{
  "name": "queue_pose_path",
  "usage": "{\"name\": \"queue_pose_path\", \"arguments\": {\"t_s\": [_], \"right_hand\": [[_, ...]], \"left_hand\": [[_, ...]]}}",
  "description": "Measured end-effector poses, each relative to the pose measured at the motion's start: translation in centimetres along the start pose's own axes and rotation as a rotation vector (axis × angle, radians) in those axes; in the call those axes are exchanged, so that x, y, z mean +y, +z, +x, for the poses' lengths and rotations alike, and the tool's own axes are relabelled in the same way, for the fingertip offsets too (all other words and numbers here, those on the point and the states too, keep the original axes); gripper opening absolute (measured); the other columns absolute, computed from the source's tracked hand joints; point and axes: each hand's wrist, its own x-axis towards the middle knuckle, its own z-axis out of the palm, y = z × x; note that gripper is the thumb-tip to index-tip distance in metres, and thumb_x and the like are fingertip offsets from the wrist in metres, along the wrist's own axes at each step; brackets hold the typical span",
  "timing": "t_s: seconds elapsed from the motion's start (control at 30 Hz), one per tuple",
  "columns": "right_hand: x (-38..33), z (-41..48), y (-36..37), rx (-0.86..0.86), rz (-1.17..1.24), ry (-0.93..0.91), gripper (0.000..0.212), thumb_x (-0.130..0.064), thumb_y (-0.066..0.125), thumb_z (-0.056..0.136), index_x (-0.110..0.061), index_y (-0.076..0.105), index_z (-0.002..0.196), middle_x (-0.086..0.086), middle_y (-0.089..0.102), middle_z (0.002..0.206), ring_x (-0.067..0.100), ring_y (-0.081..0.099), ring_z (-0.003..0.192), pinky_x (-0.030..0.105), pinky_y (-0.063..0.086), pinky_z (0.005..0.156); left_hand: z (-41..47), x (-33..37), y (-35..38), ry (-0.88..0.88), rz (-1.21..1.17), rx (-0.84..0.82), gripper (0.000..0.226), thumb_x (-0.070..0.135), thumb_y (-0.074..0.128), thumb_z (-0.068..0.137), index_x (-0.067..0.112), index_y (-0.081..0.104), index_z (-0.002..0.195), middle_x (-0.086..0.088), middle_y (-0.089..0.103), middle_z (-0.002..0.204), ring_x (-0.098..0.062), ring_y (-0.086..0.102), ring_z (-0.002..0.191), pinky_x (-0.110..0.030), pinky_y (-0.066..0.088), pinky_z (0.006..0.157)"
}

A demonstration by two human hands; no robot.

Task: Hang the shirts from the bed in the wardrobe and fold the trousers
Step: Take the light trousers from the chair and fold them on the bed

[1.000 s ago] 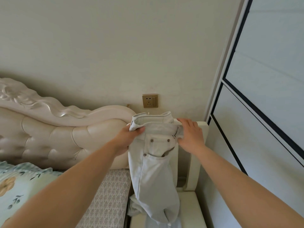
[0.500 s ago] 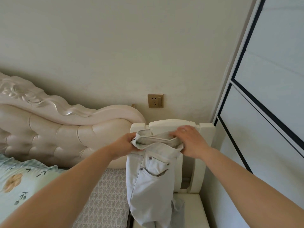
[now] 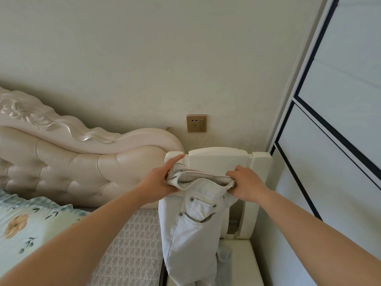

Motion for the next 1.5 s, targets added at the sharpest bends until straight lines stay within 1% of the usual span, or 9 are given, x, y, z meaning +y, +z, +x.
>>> {"name": "queue_pose_path", "arguments": {"t_s": [0.17, 0.4, 0.63, 0.87, 1.03, 1.13, 1.27, 1.4, 1.5], "right_hand": [[-0.8, 0.2, 0.1, -0.027, 0.145, 0.106, 0.025, -0.036, 0.055, 0.084, -0.034, 0.042, 0.062, -0.003, 0.047, 0.077, 0.020, 0.052, 0.075, 0.032, 0.042, 0.062], [-1.1, 0.6, -0.5, -0.120, 0.147, 0.096, 0.025, -0.031, 0.057, 0.083, -0.030, 0.046, 0.060, -0.010, 0.051, 0.067, 0.018, 0.053, 0.074, 0.040, 0.049, 0.070], [-1.5, 0.5, -0.5, -0.107, 0.058, 0.025, 0.022, -0.035, 0.058, 0.080, -0.034, 0.044, 0.062, -0.007, 0.047, 0.074, 0.016, 0.050, 0.073, 0.041, 0.050, 0.070], [-0.5, 0.3, -0.2, -0.048, -0.100, -0.085, 0.010, -0.033, 0.058, 0.078, -0.030, 0.051, 0.072, -0.012, 0.044, 0.069, 0.011, 0.047, 0.069, 0.023, 0.030, 0.062], [-0.7, 0.3, -0.2, -0.034, -0.088, -0.082, 0.015, -0.035, 0.060, 0.076, -0.031, 0.048, 0.068, -0.014, 0.041, 0.065, 0.008, 0.045, 0.067, 0.022, 0.028, 0.061], [-0.7, 0.4, -0.1, -0.047, 0.032, -0.002, 0.026, -0.031, 0.062, 0.077, -0.033, 0.043, 0.059, -0.013, 0.045, 0.065, 0.006, 0.046, 0.064, 0.022, 0.032, 0.055], [-0.9, 0.5, 0.4, -0.082, 0.131, 0.058, 0.023, -0.030, 0.061, 0.077, -0.032, 0.046, 0.059, -0.013, 0.051, 0.066, 0.011, 0.051, 0.068, 0.030, 0.042, 0.061], [-0.4, 0.3, 0.4, -0.101, 0.071, 0.040, 0.019, -0.030, 0.061, 0.076, -0.030, 0.048, 0.061, -0.010, 0.052, 0.065, 0.008, 0.049, 0.063, 0.026, 0.034, 0.054], [-0.2, 0.3, 0.6, -0.095, 0.041, 0.046, 0.016, -0.031, 0.060, 0.075, -0.027, 0.050, 0.064, -0.009, 0.052, 0.066, 0.008, 0.049, 0.062, 0.025, 0.035, 0.052]], "left_hand": [[-0.3, -0.6, 0.0, 0.201, 0.213, 0.023, 0.057, 0.017, 0.070, 0.080, 0.053, 0.041, 0.113, 0.012, 0.048, 0.115, -0.012, 0.056, 0.093, -0.030, 0.048, 0.076], [-0.7, -0.7, 0.0, 0.336, 0.517, -0.065, 0.056, 0.007, 0.058, 0.084, 0.044, 0.043, 0.123, 0.001, 0.038, 0.141, -0.023, 0.061, 0.080, -0.031, 0.051, 0.065], [-0.5, -0.9, -0.4, 0.155, 0.499, -0.085, 0.021, 0.012, 0.058, 0.089, 0.028, 0.065, 0.101, 0.006, 0.035, 0.144, -0.018, 0.061, 0.087, -0.024, 0.043, 0.070], [-0.9, -0.4, -1.1, 0.032, 0.324, -0.331, 0.034, 0.010, 0.049, 0.089, 0.041, 0.053, 0.075, 0.014, 0.037, 0.132, -0.001, 0.046, 0.095, -0.016, 0.033, 0.076], [-1.1, -0.4, -0.6, -0.107, 0.093, -0.274, 0.028, -0.002, 0.044, 0.087, 0.017, 0.055, 0.069, 0.010, 0.044, 0.102, -0.013, 0.046, 0.093, -0.017, 0.034, 0.075], [-1.4, -0.2, -0.2, -0.164, -0.031, -0.200, 0.019, 0.019, 0.045, 0.079, 0.027, 0.055, 0.066, 0.009, 0.047, 0.098, -0.013, 0.047, 0.090, -0.012, 0.034, 0.072], [-1.6, -1.5, 1.0, -0.208, 0.146, -0.116, 0.030, 0.054, 0.065, 0.076, 0.029, 0.050, 0.066, 0.015, 0.041, 0.100, -0.016, 0.051, 0.088, -0.027, 0.044, 0.079], [-1.9, -2.0, 1.9, -0.259, 0.274, -0.088, 0.037, 0.050, 0.073, 0.075, 0.031, 0.048, 0.056, 0.011, 0.039, 0.101, -0.017, 0.055, 0.081, -0.037, 0.051, 0.077], [-2.3, -1.8, 3.0, -0.293, 0.236, 0.114, 0.033, 0.043, 0.068, 0.083, 0.034, 0.048, 0.058, 0.012, 0.039, 0.103, -0.009, 0.053, 0.072, -0.026, 0.046, 0.062]]}}
